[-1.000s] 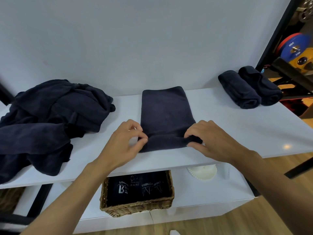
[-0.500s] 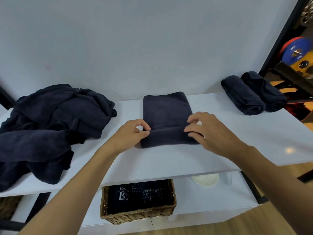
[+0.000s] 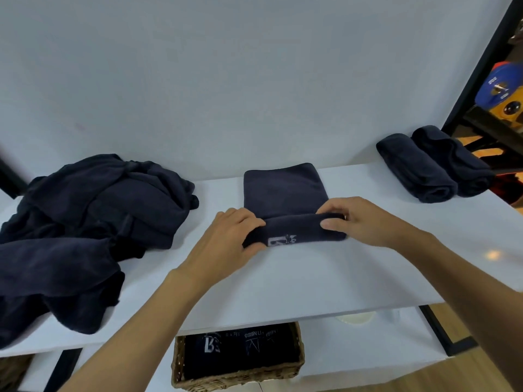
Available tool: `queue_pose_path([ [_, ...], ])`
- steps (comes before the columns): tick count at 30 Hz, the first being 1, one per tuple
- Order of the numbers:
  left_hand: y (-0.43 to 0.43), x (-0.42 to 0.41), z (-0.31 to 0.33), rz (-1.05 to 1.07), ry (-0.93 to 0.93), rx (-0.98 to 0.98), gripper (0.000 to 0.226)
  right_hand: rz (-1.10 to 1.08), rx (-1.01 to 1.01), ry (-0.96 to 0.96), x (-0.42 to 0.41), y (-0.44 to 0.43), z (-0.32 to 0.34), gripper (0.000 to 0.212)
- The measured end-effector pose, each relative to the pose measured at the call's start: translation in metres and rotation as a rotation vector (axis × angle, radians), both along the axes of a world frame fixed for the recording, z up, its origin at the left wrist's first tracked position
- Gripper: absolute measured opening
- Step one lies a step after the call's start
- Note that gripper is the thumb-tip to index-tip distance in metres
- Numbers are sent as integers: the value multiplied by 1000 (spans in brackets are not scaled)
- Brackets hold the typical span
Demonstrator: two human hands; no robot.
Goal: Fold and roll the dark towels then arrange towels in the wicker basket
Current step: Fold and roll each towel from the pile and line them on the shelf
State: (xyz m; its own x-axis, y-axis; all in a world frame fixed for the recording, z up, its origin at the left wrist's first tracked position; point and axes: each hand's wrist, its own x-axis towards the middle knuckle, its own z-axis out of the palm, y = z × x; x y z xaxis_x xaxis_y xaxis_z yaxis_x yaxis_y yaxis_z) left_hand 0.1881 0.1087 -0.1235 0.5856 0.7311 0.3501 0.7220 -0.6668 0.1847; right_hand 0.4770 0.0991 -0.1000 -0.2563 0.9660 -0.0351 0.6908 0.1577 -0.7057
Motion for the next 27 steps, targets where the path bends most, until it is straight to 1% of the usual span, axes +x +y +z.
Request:
queue_pose_path([
  [1, 3, 2, 4, 39, -69, -107, 30, -28, -45, 83, 0, 4, 2, 7],
  [2, 9, 5, 9, 79, -153, -225, 26, -55, -66, 123, 0, 8, 3, 7],
  [3, 16, 6, 14, 117, -218, -354, 22, -75, -44, 117, -1, 12, 3, 8],
  [5, 31, 8, 20, 155, -329, -579, 18, -94, 136, -10, -2, 17, 1, 7],
  [7, 45, 9, 23, 176, -392, -718, 17, -50, 389, -184, -4, 17, -2, 6],
  [8, 50, 9, 24, 188, -415, -770, 16, -2, 464, -255, -3, 16, -4, 10],
  [10, 58, 12, 25, 204, -463, -832, 14, 77, 461, -361, -2, 16, -10, 31],
  [11, 61, 13, 25, 210, -468, -834, 11, 84, 430, -376, 0, 18, -12, 36],
  [12, 64, 15, 25, 225, -460, -798, 7, 68, 401, -364, 1, 21, -14, 35],
  [14, 66, 16, 22, 271, -408, -601, 2, 12, 331, -270, 1, 30, -12, 24],
  [16, 61, 17, 19, 286, -331, -335, 8, -43, 184, -105, -1, 41, -6, 11],
  [17, 57, 17, 17, 268, -280, -227, 10, -65, 103, 2, -1, 47, -4, 9],
  [18, 53, 16, 15, 243, -210, -163, 18, -84, 34, 102, -1, 52, -2, 9],
  [19, 51, 14, 13, 221, -120, -140, 33, -100, -11, 158, -1, 58, -1, 10],
  [20, 50, 12, 10, 204, -34, -141, 47, -110, -35, 160, 0, 63, 1, 12],
  [21, 53, 10, 7, 197, 21, -154, 55, -111, -40, 122, -1, 68, 4, 13],
  [22, 56, 9, 7, 195, 21, -179, 57, -107, -25, 70, -1, 73, 5, 13],
  [24, 63, 9, 10, 198, -79, -269, 49, -82, 79, -20, -4, 77, 9, 9],
  [26, 71, 11, 16, 190, -162, -387, 36, -30, 290, -108, -7, 73, 10, 1],
  [27, 75, 12, 19, 189, -199, -446, 31, 15, 400, -162, -6, 70, 8, 3],
])
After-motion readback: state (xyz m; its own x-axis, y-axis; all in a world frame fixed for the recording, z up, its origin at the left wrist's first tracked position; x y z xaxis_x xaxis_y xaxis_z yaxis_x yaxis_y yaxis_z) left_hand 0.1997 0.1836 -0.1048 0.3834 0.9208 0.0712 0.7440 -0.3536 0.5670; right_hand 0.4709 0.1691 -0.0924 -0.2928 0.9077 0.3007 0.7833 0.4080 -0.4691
